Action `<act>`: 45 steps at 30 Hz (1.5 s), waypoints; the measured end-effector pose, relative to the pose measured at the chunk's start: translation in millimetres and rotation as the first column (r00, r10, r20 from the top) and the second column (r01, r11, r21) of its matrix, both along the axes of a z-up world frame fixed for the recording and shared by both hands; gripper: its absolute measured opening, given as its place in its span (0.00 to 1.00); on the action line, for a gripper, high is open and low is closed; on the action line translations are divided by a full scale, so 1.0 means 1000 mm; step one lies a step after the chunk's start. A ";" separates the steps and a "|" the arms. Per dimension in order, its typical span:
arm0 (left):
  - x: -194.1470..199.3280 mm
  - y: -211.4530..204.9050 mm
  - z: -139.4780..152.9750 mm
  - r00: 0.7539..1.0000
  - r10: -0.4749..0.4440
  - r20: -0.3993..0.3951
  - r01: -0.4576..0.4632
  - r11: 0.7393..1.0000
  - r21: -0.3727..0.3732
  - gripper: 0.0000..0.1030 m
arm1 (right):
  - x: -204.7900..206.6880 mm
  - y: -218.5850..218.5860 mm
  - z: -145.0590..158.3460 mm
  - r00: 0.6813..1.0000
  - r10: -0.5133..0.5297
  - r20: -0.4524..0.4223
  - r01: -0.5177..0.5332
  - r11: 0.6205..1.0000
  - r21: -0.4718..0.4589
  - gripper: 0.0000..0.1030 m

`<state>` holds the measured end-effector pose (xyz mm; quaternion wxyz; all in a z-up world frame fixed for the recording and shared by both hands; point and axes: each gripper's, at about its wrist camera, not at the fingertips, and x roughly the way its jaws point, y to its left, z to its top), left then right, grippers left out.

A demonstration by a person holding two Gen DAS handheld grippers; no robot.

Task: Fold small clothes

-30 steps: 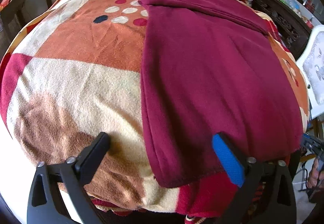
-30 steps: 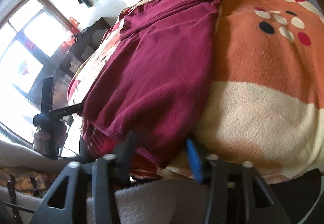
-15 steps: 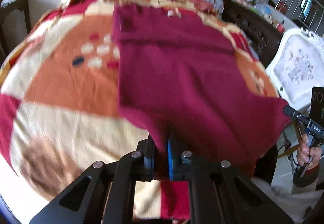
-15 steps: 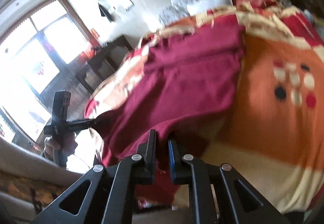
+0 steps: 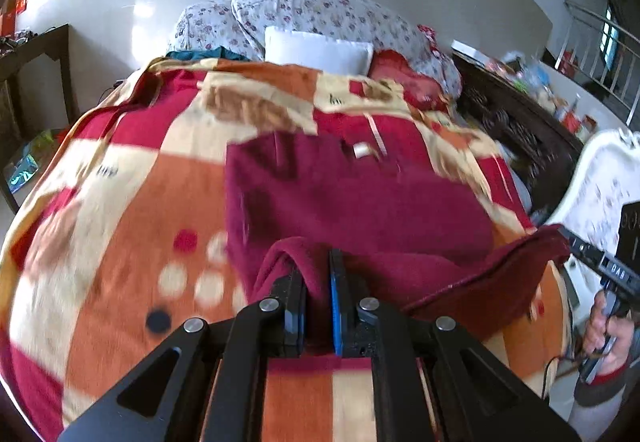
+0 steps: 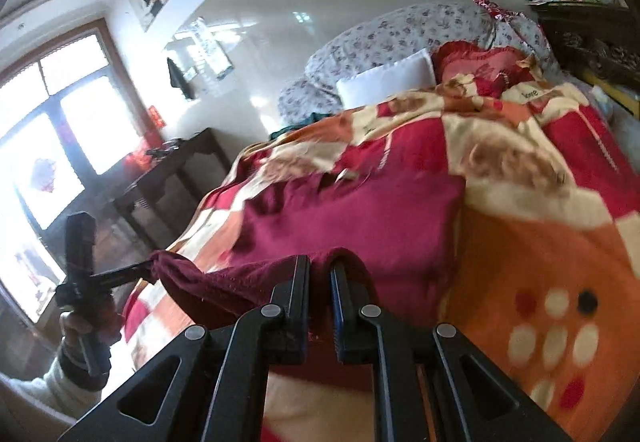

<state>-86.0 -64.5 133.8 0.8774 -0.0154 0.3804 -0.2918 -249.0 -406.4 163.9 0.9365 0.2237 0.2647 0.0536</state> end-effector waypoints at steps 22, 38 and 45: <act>0.150 -0.022 -0.008 0.986 0.168 -0.018 -0.169 0.982 -0.080 0.76 | 0.136 -0.093 -0.032 0.964 -0.236 -0.119 0.247 0.965 0.091 0.75; 0.196 -0.066 -0.076 0.975 0.216 -0.056 -0.204 0.963 0.175 0.76 | 0.202 -0.053 -0.063 0.940 -0.267 -0.214 0.198 0.935 -0.294 0.08; 0.206 -0.062 -0.082 0.968 0.234 -0.092 -0.220 0.965 0.142 0.76 | 0.208 -0.072 -0.082 0.907 -0.309 -0.286 0.249 0.942 -0.226 0.30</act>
